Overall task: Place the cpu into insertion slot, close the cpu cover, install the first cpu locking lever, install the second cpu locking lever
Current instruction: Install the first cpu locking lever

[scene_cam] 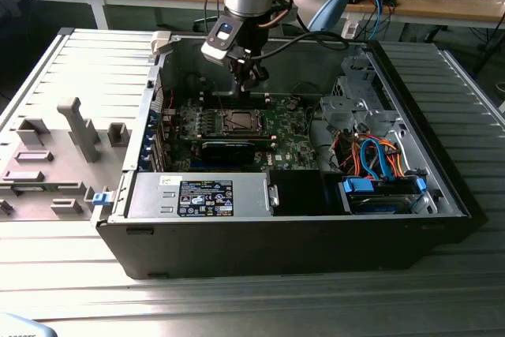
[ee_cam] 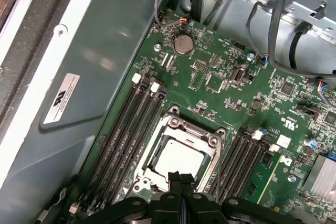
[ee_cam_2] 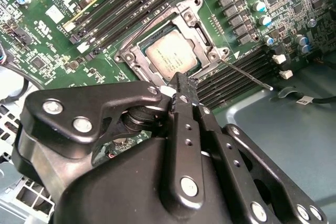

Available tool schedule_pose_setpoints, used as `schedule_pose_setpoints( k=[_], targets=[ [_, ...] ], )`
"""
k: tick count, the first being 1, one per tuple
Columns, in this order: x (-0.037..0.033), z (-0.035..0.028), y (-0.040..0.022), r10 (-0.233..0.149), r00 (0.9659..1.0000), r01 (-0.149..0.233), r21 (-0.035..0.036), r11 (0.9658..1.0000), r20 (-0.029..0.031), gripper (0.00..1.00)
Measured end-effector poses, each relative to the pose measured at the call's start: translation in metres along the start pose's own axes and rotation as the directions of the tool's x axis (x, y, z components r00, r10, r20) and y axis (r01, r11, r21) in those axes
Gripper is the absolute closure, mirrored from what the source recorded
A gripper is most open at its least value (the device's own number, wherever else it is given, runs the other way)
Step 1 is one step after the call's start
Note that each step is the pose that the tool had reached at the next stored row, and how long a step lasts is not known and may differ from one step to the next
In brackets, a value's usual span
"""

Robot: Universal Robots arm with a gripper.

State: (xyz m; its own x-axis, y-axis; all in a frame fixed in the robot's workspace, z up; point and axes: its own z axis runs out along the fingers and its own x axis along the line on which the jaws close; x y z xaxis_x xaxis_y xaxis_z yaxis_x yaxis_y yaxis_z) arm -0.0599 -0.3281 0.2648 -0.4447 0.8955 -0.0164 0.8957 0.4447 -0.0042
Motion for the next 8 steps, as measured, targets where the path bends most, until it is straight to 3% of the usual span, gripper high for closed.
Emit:
schedule_pose_setpoints(
  k=[8],
  targets=[
    [0.0, 0.0, 0.0, -0.023, 0.9997, 0.023, -0.0004, 0.9997, 0.0, 0.89]
  ],
)
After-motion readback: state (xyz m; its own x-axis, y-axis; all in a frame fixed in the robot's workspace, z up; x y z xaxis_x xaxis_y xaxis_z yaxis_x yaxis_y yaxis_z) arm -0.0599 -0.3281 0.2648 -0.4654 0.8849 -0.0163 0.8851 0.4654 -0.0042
